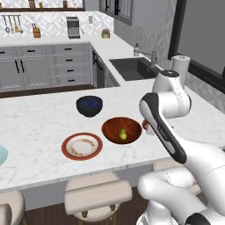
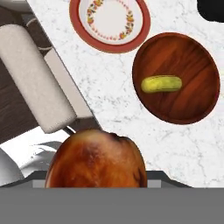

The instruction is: Pick the chicken drumstick and cucumber from their plates and place them in the bowl. Then put the bowl in the fridge.

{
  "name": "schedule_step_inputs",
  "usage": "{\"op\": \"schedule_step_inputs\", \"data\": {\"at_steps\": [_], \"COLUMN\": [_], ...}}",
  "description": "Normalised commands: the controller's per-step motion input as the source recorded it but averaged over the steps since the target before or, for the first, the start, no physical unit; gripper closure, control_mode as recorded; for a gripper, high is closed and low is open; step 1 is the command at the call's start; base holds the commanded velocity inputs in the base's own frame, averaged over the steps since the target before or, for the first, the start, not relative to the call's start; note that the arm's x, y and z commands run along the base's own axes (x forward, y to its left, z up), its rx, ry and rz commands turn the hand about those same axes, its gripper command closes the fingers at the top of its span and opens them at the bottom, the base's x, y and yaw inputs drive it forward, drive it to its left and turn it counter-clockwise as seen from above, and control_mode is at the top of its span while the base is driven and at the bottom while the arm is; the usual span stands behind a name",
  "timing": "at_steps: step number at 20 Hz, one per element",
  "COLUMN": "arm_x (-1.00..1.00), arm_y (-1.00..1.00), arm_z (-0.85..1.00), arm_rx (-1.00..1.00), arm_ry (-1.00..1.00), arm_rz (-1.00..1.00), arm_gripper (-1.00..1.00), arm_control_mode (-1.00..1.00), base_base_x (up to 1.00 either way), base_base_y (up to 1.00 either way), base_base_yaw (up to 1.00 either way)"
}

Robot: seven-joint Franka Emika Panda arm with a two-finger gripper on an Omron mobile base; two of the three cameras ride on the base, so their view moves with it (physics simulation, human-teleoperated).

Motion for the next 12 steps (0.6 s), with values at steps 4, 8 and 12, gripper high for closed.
{"op": "schedule_step_inputs", "data": {"at_steps": [4,8,12], "arm_x": [1.00,1.00,1.00], "arm_y": [0.37,0.32,0.06], "arm_z": [-0.19,-0.46,-0.52], "arm_rx": [0.00,0.00,0.00], "arm_ry": [0.16,0.20,0.17], "arm_rz": [0.05,0.01,0.00], "arm_gripper": [1.00,1.00,1.00], "arm_control_mode": [-1.00,-1.00,-1.00], "base_base_x": [0.00,0.00,0.00], "base_base_y": [0.00,0.00,0.00], "base_base_yaw": [0.00,0.00,0.00]}}
